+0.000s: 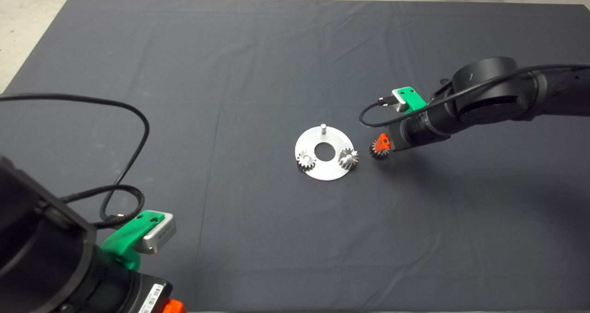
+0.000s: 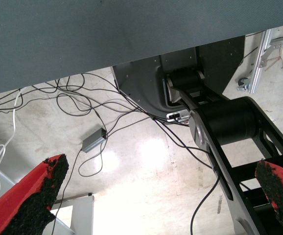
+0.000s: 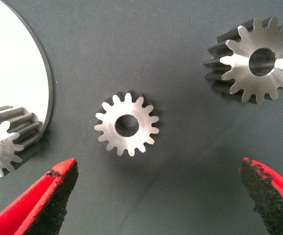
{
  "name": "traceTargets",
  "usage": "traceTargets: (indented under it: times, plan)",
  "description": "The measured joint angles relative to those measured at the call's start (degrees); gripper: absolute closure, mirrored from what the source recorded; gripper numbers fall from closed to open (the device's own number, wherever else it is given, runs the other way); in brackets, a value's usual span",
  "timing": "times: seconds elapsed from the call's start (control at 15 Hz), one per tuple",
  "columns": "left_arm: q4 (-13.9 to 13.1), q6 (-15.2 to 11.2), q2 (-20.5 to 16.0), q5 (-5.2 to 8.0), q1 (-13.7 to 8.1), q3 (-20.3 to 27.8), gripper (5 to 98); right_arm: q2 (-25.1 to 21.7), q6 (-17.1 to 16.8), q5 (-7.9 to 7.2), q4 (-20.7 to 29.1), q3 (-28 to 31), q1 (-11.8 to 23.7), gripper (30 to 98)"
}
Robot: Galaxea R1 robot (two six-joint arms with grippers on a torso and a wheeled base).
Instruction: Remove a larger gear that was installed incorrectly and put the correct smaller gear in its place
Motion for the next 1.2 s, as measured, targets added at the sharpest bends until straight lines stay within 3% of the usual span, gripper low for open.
traceTargets:
  times: [0.33, 0.6, 0.93, 1.2]
  plan:
    - [0.0, 0.0, 0.0, 0.00, 0.1, 0.0, 5.4, 0.0, 0.0, 0.17, 0.0, 0.0, -0.2, 30.7]
    - [0.0, 0.0, 0.0, 0.01, 0.2, 0.0, 5.4, 0.0, -0.2, -0.03, 0.0, 0.0, -2.6, 30.7]
    - [0.0, 0.0, 0.0, 0.00, 0.6, 0.0, 5.4, 0.0, -0.2, -0.08, -0.4, 0.3, -2.9, 30.7]
    - [0.0, 0.0, 0.0, 0.05, 0.8, 0.0, 5.4, -0.2, -0.5, -0.09, -4.3, 0.3, -2.9, 30.7]
